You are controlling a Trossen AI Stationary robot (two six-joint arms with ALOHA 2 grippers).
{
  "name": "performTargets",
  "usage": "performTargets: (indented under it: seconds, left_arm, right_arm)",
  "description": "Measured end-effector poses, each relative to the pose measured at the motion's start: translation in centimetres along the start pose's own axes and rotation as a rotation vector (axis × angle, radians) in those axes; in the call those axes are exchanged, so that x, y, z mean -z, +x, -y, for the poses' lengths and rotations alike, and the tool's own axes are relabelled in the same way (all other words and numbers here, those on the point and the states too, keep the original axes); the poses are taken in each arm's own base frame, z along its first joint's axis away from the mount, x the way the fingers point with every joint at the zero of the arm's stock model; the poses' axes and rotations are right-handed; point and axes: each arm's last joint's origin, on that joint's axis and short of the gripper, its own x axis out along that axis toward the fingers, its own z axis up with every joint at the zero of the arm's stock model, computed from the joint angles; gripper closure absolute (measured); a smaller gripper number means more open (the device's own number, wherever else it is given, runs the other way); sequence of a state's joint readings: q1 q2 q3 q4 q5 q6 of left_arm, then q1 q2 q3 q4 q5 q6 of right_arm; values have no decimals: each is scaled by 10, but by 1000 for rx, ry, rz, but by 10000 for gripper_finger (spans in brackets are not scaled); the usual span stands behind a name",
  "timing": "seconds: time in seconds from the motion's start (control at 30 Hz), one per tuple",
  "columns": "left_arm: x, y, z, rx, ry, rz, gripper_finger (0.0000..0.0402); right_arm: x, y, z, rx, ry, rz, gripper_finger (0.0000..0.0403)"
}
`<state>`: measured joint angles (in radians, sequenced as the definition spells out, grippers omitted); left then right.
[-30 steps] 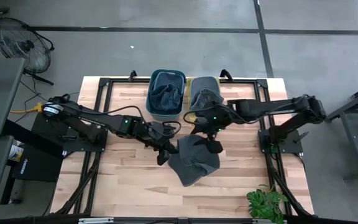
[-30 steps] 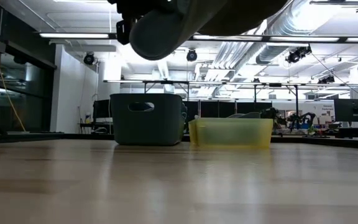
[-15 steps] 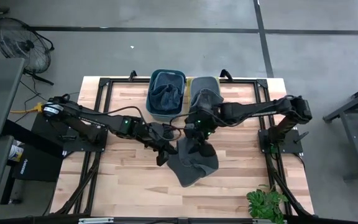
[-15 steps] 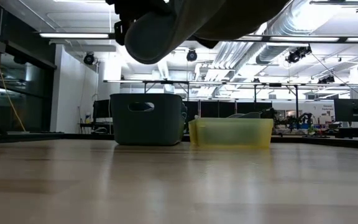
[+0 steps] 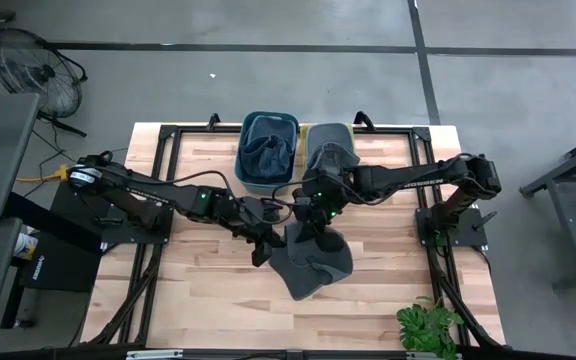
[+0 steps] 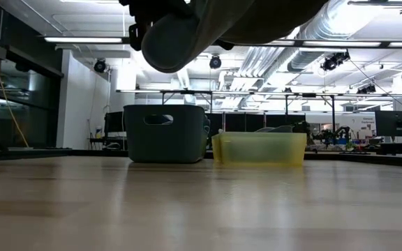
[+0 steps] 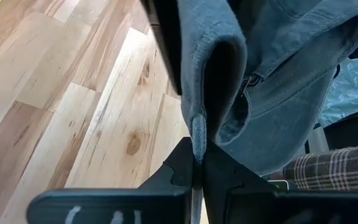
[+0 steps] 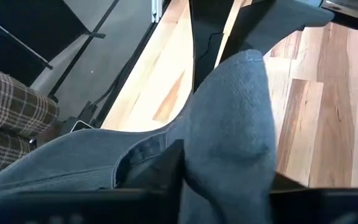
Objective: Pick & Place hat
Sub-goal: Put the gray cap into the yellow bin
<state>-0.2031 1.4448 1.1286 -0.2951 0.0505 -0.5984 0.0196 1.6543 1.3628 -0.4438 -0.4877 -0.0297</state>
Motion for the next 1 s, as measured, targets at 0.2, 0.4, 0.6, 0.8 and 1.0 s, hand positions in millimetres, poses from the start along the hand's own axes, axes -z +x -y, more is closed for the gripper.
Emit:
performTargets:
  seconds: [0.2,0.4,0.6,0.8,1.0]
  left_arm:
    - [0,0,0,0,0,0,396]
    - [0,0,0,-1,-11,1,367]
    - [-1,0,-2,-60,-13,41,293]
    - [-2,0,-2,-73,-11,50,220]
    - [0,0,-5,-124,-34,57,192]
  right_arm:
    - [0,0,0,10,-19,-1,390]
    - [0,0,1,37,-9,-2,398]
    - [3,-1,4,152,30,-33,400]
    - [7,-5,4,241,66,-76,401]
    - [14,-17,-1,352,116,-143,402]
